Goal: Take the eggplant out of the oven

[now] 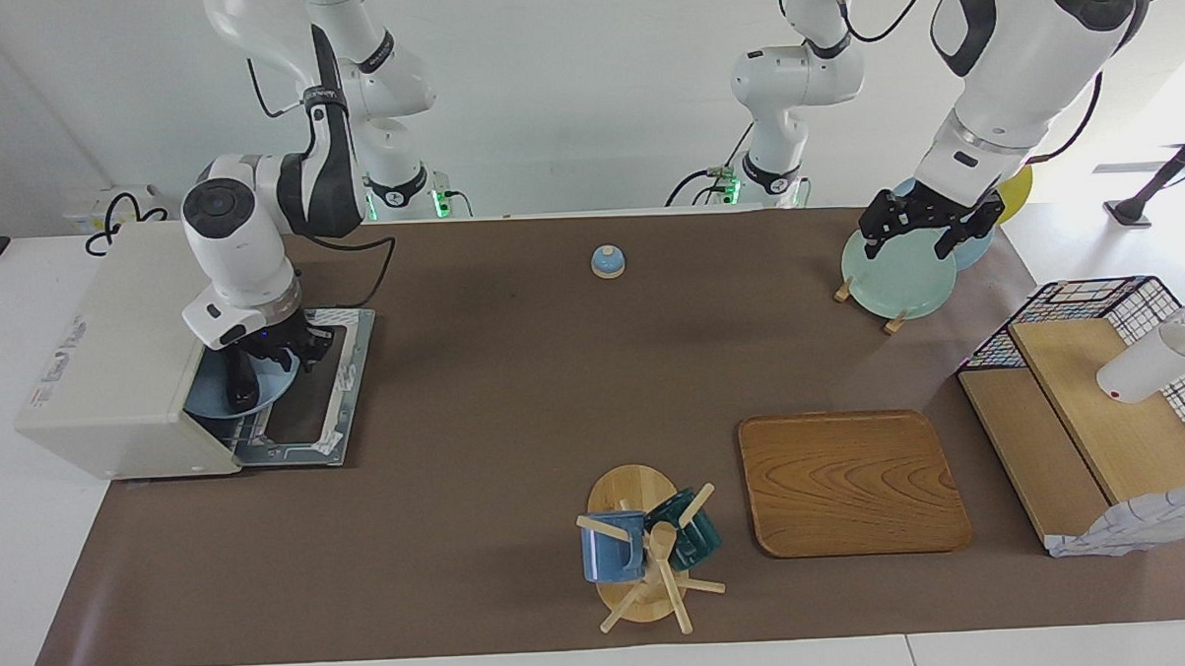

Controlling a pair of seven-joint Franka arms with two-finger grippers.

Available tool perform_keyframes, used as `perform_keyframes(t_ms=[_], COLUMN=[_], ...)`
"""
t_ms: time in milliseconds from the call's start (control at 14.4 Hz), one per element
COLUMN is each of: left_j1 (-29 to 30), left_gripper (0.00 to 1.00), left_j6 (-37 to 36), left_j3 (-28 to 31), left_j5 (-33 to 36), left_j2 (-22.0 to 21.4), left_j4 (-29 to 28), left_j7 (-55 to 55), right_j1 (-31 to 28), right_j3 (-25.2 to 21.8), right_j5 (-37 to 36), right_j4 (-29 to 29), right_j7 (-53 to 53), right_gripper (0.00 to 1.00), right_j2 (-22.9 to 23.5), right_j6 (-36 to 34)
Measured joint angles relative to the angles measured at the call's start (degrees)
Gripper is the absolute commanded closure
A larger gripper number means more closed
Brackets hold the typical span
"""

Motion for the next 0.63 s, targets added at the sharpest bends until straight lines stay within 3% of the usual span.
perform_keyframes(t_ms=[209,348,626], left_j1=[0.00,0.02,0.03], left_gripper=[0.00,0.00,0.00], left_j6=[0.00,0.00,0.00], left_j3=[0.01,0.02,0.03], left_j5=[0.00,0.00,0.00], left_j2=[0.00,0.00,0.00], left_j4=[0.00,0.00,0.00], left_j7=[0.00,0.00,0.00], right_j1=[-0.89,-1.36,-1.13], right_j3=[-0.02,-0.02,0.07], right_j5=[0.00,0.00,-1.33], right_j4=[-2.91,-3.83,-4.06], right_j7=[-0.77,-1.33,-1.54], right_gripper=[0.76,1.00,1.00], right_j2=[-0.93,-1.39,-2.17], right_j6=[2.48,2.71,2.39])
